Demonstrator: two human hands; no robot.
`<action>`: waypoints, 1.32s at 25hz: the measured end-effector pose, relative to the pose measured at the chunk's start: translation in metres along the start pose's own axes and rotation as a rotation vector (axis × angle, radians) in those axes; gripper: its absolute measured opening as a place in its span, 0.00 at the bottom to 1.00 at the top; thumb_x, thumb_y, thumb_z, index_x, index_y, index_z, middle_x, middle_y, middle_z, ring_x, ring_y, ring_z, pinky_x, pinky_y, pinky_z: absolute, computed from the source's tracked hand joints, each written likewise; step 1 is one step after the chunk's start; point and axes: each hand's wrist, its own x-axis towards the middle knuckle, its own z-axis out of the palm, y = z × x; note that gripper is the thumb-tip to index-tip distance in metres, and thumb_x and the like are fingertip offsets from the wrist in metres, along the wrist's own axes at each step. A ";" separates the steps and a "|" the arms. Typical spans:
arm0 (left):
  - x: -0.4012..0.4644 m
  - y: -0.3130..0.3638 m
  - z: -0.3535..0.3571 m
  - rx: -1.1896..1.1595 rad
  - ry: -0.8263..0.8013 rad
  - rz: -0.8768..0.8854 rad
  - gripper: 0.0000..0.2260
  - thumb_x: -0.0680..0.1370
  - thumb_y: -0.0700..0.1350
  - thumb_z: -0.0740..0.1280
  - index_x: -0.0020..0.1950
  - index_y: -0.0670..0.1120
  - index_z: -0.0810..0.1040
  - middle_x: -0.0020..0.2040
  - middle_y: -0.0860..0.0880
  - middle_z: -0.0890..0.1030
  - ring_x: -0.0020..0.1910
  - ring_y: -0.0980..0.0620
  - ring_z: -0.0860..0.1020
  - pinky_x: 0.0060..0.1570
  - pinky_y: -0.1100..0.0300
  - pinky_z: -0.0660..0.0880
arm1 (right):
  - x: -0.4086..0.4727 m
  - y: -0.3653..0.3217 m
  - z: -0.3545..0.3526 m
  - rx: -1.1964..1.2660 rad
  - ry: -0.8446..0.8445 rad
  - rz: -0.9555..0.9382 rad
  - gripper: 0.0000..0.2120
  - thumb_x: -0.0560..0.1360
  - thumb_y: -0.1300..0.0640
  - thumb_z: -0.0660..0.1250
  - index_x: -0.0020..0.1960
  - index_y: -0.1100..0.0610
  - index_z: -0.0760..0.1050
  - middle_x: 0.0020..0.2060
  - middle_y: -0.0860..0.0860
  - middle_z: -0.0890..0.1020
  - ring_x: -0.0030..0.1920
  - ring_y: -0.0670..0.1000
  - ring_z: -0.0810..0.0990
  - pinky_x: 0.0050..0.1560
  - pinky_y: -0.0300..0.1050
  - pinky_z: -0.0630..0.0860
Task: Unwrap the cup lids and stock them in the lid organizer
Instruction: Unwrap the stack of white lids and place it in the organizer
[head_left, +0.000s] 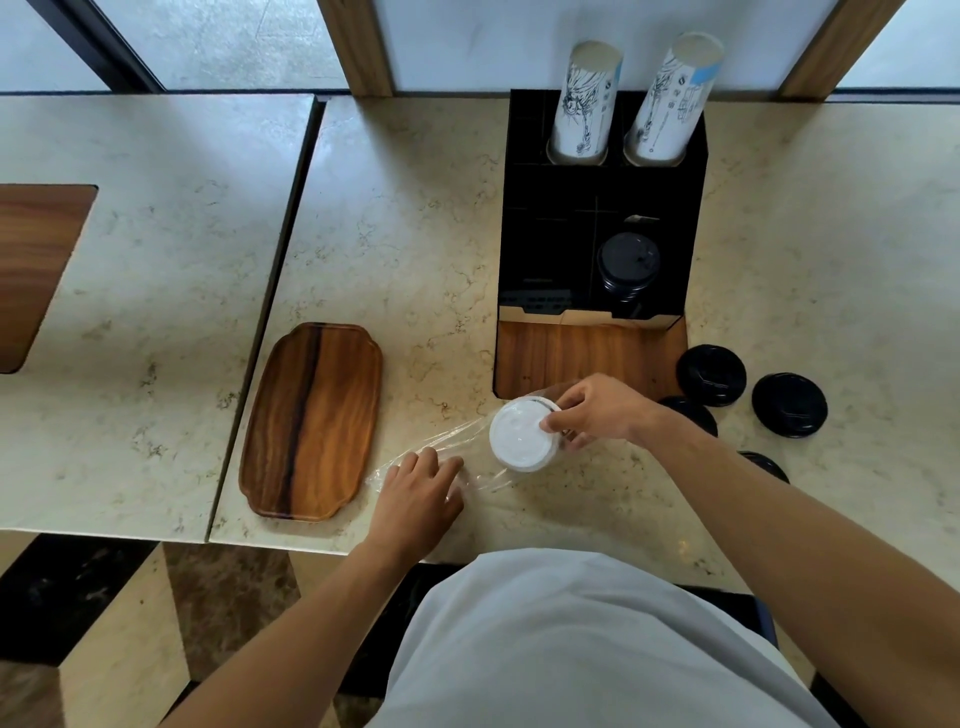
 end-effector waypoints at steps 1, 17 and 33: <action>-0.002 0.000 0.000 0.009 0.002 0.000 0.14 0.74 0.49 0.71 0.58 0.49 0.77 0.45 0.47 0.75 0.41 0.43 0.73 0.38 0.51 0.72 | -0.001 -0.001 -0.002 -0.019 0.016 -0.006 0.13 0.71 0.53 0.80 0.53 0.58 0.87 0.45 0.52 0.89 0.42 0.51 0.89 0.51 0.52 0.86; 0.017 0.005 -0.018 0.020 0.099 0.233 0.16 0.73 0.35 0.70 0.60 0.44 0.82 0.52 0.44 0.81 0.47 0.43 0.78 0.44 0.49 0.79 | -0.007 0.018 -0.001 0.195 0.207 0.047 0.13 0.76 0.50 0.74 0.55 0.59 0.84 0.48 0.54 0.88 0.46 0.53 0.89 0.57 0.50 0.84; 0.032 0.015 -0.018 0.035 0.009 -0.302 0.19 0.77 0.47 0.65 0.67 0.46 0.74 0.56 0.42 0.75 0.52 0.42 0.74 0.39 0.49 0.76 | -0.011 0.032 0.020 0.679 0.227 0.076 0.18 0.79 0.56 0.71 0.64 0.64 0.76 0.61 0.59 0.81 0.54 0.57 0.85 0.60 0.58 0.83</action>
